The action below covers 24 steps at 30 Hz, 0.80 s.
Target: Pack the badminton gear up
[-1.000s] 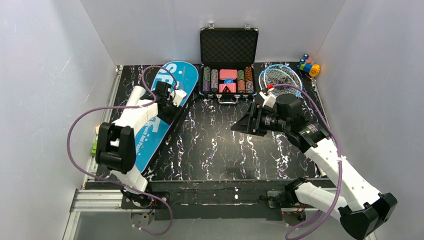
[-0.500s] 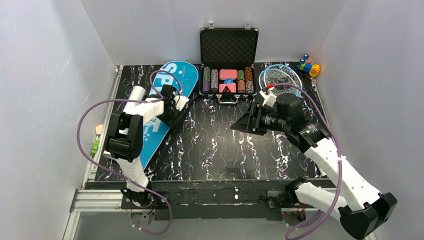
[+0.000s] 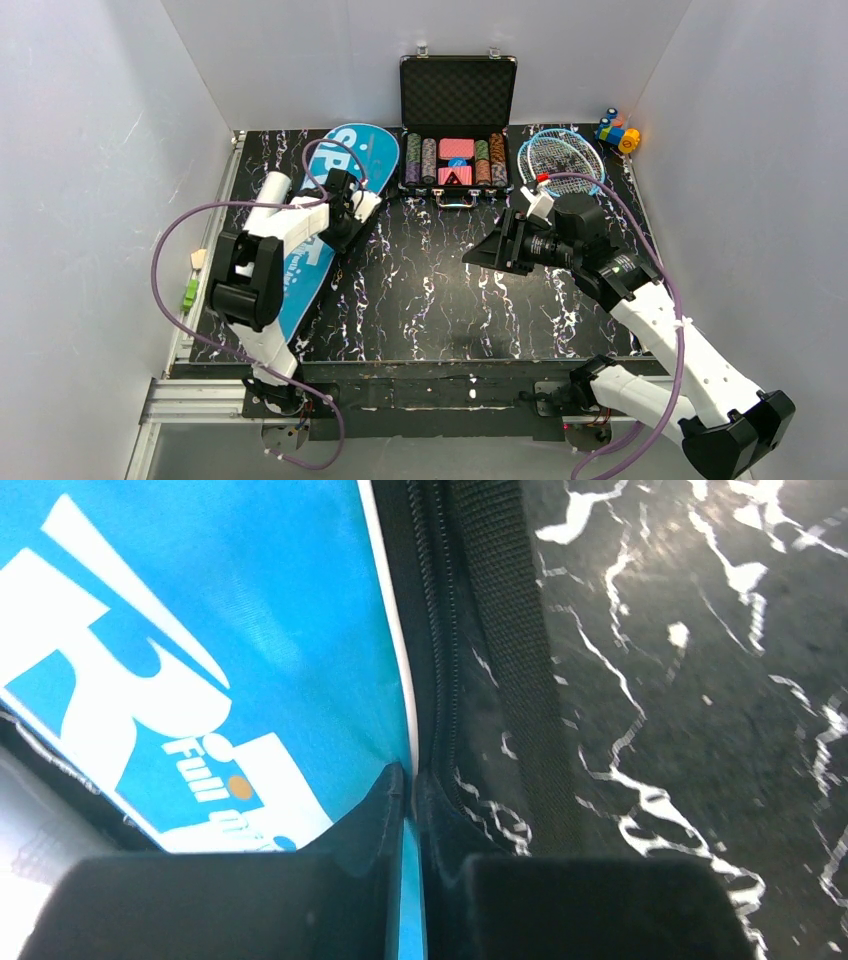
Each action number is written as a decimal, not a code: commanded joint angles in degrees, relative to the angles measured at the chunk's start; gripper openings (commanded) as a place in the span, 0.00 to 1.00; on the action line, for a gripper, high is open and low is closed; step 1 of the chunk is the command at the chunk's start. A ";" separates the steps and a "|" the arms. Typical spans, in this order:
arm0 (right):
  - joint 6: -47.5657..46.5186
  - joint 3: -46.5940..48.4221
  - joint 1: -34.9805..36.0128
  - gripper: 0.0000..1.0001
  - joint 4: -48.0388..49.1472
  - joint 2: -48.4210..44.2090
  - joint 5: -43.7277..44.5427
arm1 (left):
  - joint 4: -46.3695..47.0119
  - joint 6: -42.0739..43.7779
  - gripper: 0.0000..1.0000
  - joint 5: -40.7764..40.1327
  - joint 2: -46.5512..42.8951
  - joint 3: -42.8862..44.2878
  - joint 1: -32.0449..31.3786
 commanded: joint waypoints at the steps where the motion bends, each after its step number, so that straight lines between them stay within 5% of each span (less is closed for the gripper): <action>1: -0.61 1.01 -0.20 0.71 2.41 0.07 -0.89 | -6.98 -2.86 0.00 3.17 -10.59 4.40 -0.68; 16: -1.32 6.67 4.33 0.77 5.37 9.72 -0.13 | -29.75 -7.74 0.00 13.03 -26.73 21.62 -0.73; 24: 4.00 10.75 9.15 0.82 13.61 17.16 4.80 | -29.55 -10.06 0.00 21.72 -28.32 17.27 -2.66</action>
